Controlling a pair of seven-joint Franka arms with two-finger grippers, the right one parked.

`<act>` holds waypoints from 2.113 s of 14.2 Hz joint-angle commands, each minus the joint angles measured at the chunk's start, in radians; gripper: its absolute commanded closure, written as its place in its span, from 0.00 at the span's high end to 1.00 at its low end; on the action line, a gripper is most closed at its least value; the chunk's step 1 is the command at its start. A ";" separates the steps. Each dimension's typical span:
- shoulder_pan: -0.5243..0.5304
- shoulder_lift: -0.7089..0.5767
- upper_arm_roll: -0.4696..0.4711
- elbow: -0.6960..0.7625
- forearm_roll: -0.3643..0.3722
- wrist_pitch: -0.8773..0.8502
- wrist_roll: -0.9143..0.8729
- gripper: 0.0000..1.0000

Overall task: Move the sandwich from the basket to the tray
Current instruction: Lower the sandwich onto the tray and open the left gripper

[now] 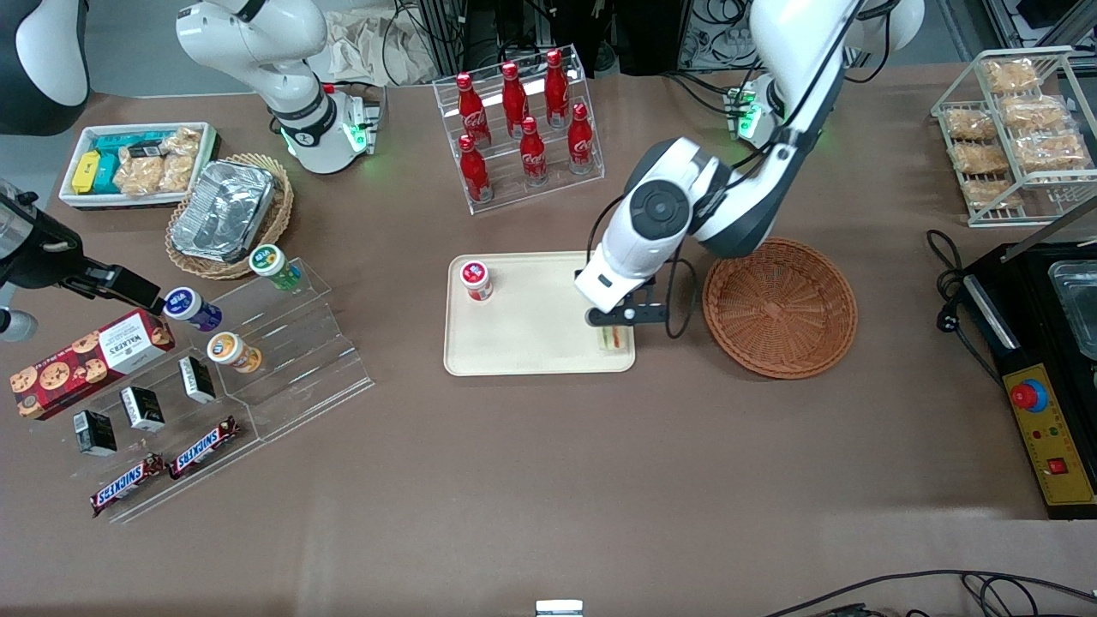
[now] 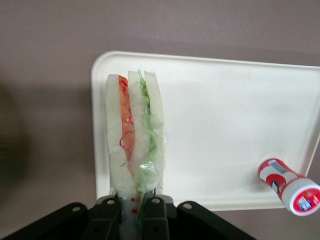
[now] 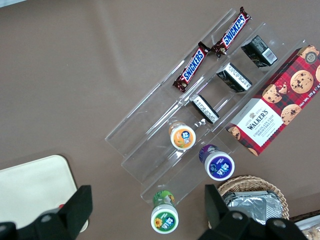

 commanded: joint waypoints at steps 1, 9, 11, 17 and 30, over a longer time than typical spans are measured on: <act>-0.021 0.049 0.011 0.000 -0.010 0.040 -0.024 0.00; -0.026 0.081 0.020 -0.014 -0.002 0.066 -0.007 0.67; -0.022 0.081 0.022 -0.015 0.027 0.066 -0.009 0.82; 0.063 -0.041 0.049 0.040 0.039 -0.095 0.040 0.99; 0.556 -0.399 0.072 0.052 0.076 -0.368 0.560 0.99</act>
